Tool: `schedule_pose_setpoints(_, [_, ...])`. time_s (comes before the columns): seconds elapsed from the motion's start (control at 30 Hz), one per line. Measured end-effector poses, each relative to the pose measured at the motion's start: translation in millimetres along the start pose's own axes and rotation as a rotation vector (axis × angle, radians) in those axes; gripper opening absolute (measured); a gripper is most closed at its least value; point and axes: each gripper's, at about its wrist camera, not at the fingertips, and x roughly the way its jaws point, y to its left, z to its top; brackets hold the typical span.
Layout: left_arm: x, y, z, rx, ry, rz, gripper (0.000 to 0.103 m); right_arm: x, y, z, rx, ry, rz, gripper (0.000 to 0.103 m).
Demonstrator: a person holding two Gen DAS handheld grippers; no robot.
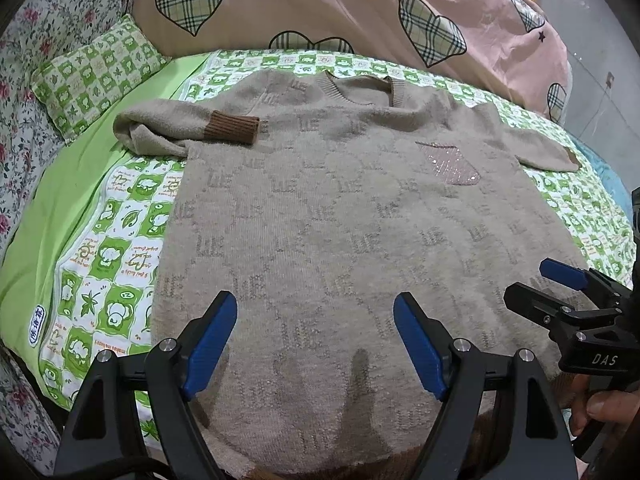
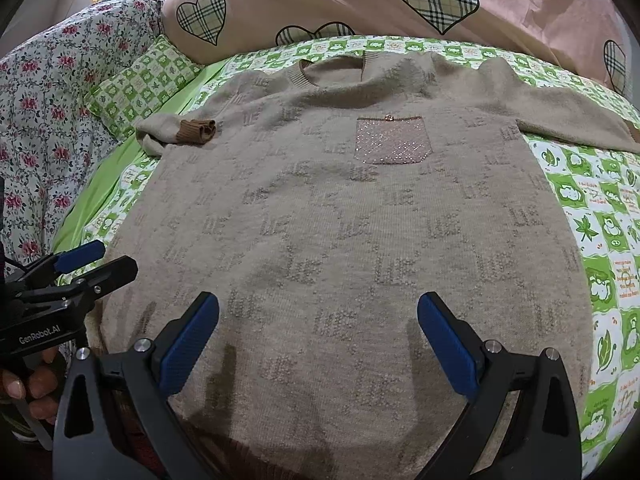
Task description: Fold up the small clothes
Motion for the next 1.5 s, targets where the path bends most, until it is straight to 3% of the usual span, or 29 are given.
schedule_pose_setpoints(0.63, [6.0,2.0,0.1,-0.001,0.017,-0.005,0.082,0.5,2.6,1.1,0.01,0.042,-0.001,0.1])
schedule_pose_setpoints(0.8, [9.0,2.2,1.0,-0.002,0.014,-0.007,0.082,0.4,3.7,0.1,-0.028,-0.018,-0.027,0.1])
schedule_pose_setpoints(1.27, [26.1,5.9,7.2,-0.018,0.061,-0.057,0.082,4.3,-1.2,4.5,-0.018,-0.012,-0.019,0.1])
schedule_pose_setpoints(1.5, [34.2,16.0,40.5,0.008,0.031,-0.069,0.082,6.8,-11.6,32.0,-0.044,-0.05,-0.019,0.099])
